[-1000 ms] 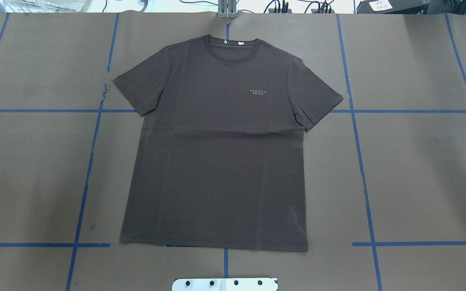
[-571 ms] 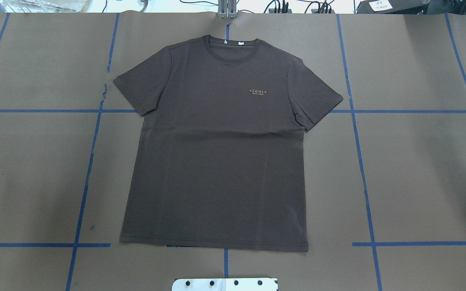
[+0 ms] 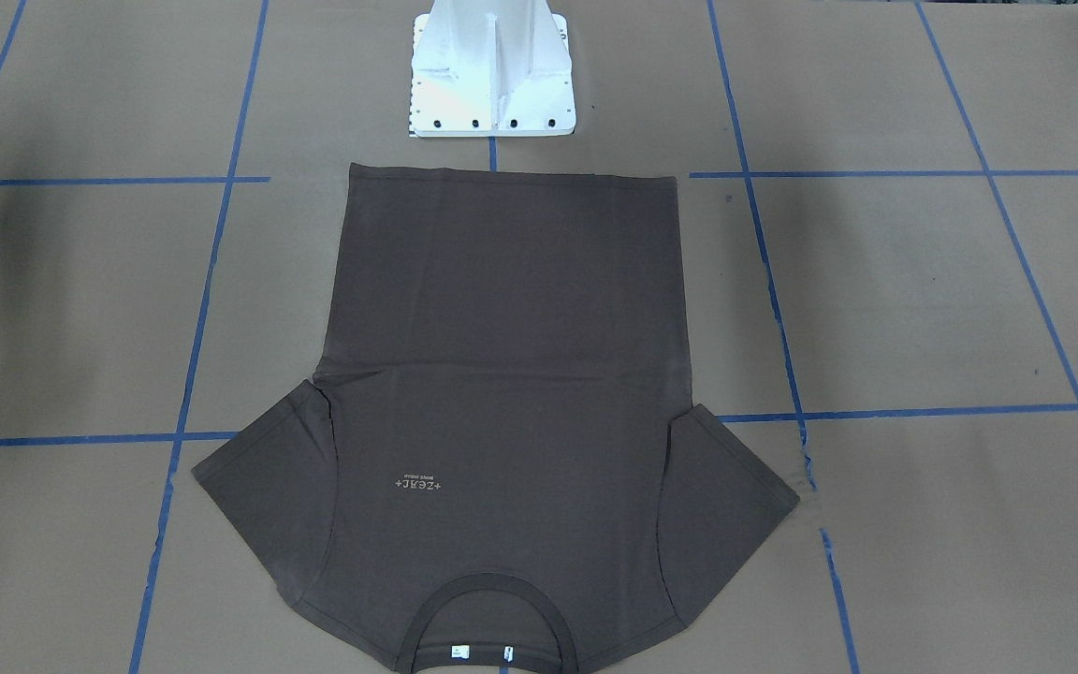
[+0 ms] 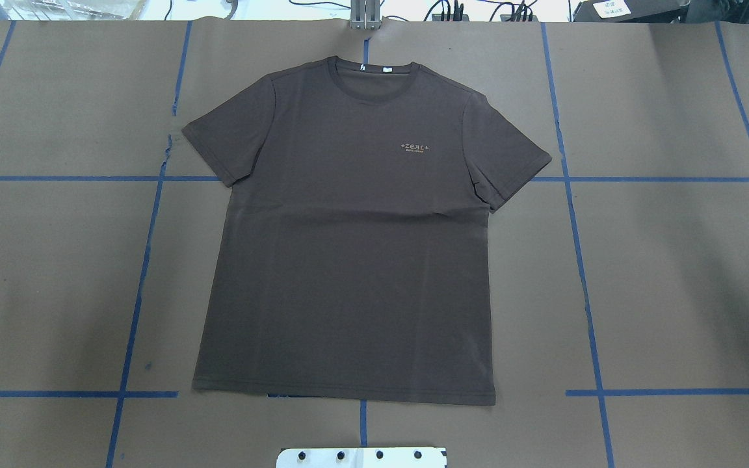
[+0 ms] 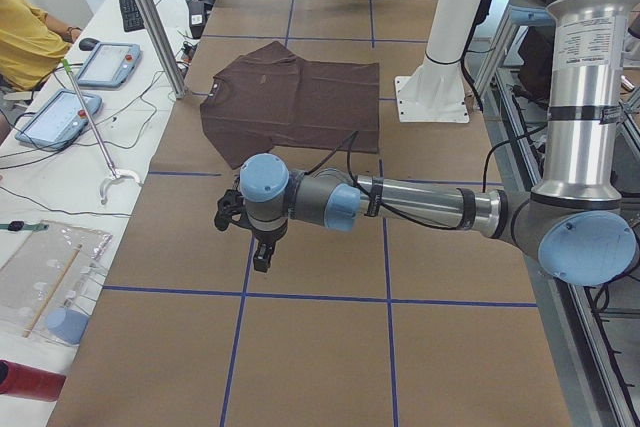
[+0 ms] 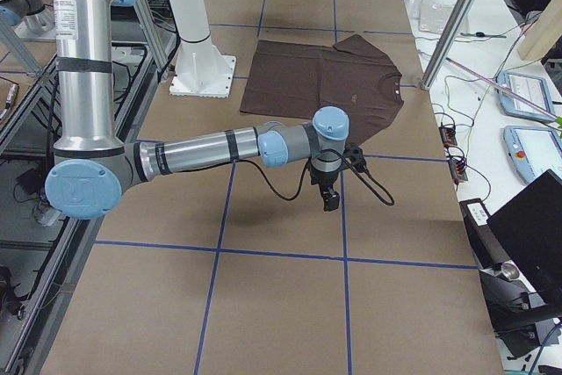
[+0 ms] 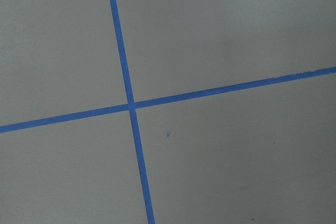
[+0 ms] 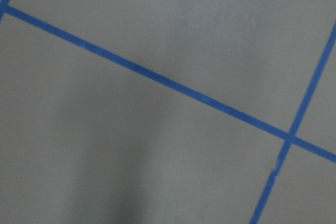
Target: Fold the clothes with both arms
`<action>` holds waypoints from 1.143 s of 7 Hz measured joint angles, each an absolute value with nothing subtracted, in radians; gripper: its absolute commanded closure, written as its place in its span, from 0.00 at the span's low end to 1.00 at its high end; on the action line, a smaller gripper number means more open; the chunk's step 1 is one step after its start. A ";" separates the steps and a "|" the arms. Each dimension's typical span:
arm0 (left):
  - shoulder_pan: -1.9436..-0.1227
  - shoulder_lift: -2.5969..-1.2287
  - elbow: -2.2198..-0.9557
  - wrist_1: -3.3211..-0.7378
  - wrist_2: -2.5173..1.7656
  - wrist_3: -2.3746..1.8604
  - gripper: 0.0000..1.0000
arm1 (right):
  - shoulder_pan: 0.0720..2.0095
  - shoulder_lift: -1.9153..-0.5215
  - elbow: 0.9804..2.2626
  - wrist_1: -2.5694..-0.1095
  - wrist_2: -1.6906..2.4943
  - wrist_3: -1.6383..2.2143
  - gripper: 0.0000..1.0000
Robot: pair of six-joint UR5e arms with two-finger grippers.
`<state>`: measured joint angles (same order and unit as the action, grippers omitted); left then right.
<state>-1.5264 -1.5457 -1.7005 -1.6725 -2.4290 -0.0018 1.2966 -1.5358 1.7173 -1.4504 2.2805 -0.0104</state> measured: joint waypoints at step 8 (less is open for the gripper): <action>-1.521 -1.545 -1.696 -1.676 -2.431 0.005 0.00 | 0.928 -1.049 1.242 -1.087 2.059 1.116 0.23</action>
